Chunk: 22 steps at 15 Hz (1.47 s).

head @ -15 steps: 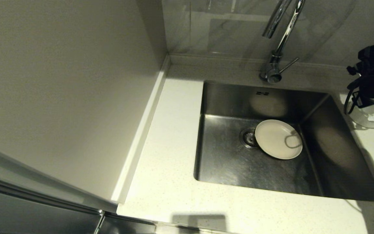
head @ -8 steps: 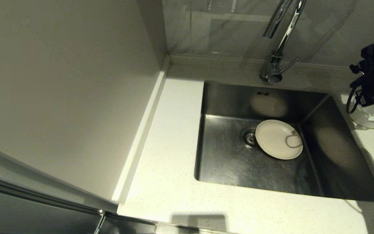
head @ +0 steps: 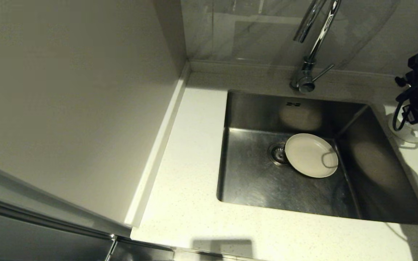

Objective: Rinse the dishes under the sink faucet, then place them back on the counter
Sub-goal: Place the spoon on the plate

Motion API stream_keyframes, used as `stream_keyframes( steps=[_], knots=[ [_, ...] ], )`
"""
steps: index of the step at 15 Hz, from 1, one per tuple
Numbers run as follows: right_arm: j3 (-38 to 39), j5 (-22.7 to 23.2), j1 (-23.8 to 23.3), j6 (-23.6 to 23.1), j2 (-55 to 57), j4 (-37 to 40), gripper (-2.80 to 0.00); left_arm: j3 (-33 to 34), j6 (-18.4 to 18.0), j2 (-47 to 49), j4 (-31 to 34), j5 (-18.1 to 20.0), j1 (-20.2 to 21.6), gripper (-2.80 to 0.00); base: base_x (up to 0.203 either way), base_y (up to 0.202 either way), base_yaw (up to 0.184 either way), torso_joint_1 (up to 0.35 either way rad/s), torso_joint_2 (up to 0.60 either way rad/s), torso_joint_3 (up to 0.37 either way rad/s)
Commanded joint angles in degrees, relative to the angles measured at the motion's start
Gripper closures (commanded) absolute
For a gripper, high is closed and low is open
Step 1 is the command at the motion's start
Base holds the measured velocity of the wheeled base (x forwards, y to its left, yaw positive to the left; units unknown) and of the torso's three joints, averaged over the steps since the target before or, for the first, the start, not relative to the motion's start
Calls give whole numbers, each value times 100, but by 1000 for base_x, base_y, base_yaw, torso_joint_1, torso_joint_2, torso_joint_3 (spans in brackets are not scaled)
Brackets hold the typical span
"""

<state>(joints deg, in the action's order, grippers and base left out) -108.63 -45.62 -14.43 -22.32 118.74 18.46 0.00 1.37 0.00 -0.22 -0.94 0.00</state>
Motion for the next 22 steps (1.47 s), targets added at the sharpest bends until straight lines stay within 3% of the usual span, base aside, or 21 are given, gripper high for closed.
stream_keyframes(
  steps=[1,12,22],
  knots=[
    [188,-26,2,-9,-74,9,-280,0,4,-18,-4,-3,0,0,0,0,0,0,0,0],
    [326,-376,37,-219,54,-71,-280,0,4,-18,-4,-3,0,0,0,0,0,0,0,0],
    [273,-343,239,-422,-8,-176,-280,0,4,-18,-4,-3,0,0,0,0,0,0,0,0]
  ],
)
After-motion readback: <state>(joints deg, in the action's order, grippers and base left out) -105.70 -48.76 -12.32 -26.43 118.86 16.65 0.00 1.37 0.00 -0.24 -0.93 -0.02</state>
